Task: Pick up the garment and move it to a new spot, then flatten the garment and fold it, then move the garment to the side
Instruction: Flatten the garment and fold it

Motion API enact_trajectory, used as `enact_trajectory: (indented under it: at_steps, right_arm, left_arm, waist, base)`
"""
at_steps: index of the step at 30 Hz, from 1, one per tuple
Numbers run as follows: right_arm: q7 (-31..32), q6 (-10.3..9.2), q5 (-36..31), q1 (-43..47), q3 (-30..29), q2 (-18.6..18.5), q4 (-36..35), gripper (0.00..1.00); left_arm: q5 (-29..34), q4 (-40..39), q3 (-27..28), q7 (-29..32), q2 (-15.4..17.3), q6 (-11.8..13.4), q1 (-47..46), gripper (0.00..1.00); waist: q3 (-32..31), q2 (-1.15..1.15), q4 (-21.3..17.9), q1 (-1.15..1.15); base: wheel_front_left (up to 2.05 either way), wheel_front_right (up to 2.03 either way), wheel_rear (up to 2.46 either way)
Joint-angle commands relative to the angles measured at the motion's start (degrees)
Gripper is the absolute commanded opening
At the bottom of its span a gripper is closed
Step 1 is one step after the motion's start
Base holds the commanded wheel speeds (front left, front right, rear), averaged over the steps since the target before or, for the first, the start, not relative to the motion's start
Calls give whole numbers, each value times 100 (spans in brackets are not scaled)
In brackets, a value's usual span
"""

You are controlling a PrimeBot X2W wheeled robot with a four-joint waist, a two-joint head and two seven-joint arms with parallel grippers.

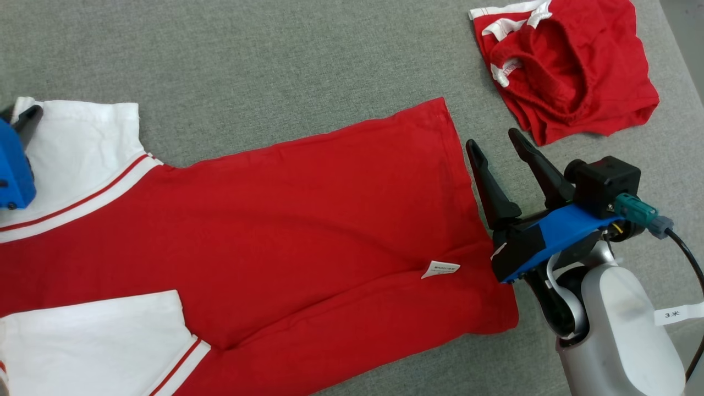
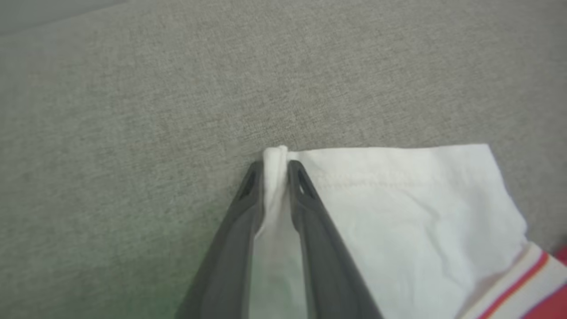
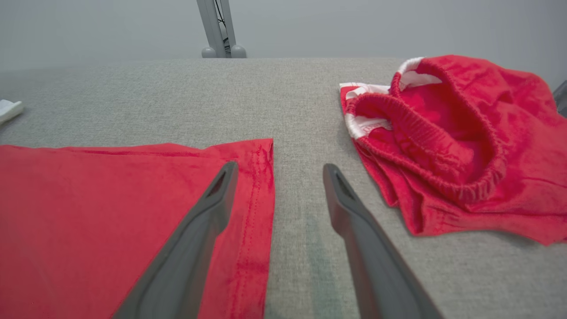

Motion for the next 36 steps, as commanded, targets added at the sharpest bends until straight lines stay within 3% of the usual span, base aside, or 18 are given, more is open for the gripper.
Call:
enact_trajectory:
  at_steps: [1,11,23,24,26,27,28,36]
  right_arm:
    - [-36,0,-16,-112,-11,-10,8,100]
    - [355,0,-343,-741,-243,-8,554,100]
    - [1975,0,-825,-1910,-583,-31,2163,100]
    - [2046,0,-845,-1928,-592,-45,2220,91]
    - [2134,0,-856,-1920,-550,-67,2315,45]
    - [2161,0,-846,-1911,-541,-70,2338,35]
    - [2179,0,-852,-1892,-540,-78,2362,0]
    - [1656,0,-907,-1818,-654,-70,2253,0]
  left_arm:
    - [13,50,-174,117,-97,-47,142,0]
    - [329,-271,-100,-702,-196,-183,-296,0]
    - [429,-671,-413,-1276,-576,-363,-346,0]
    - [428,-682,-437,-1310,-604,-369,-335,0]
    - [431,-684,-482,-1380,-662,-383,-314,0]
    - [428,-685,-510,-1408,-688,-391,-294,0]
    - [425,-678,-532,-1430,-698,-393,-274,0]
    - [349,-626,-550,-1768,-764,-420,-83,0]
  waist:
    - [-3,0,15,1]
    - [-151,0,374,1]
    - [-291,0,1013,1]
    - [-302,0,1045,1]
    - [-331,0,1092,1]
    - [-348,0,1107,1]
    - [-368,0,1118,1]
    - [-645,0,1191,1]
  base:
    - [0,0,0]
    - [0,0,0]
    - [0,0,0]
    - [0,0,0]
    - [0,0,0]
    - [0,0,0]
    - [0,0,0]
    - [0,0,0]
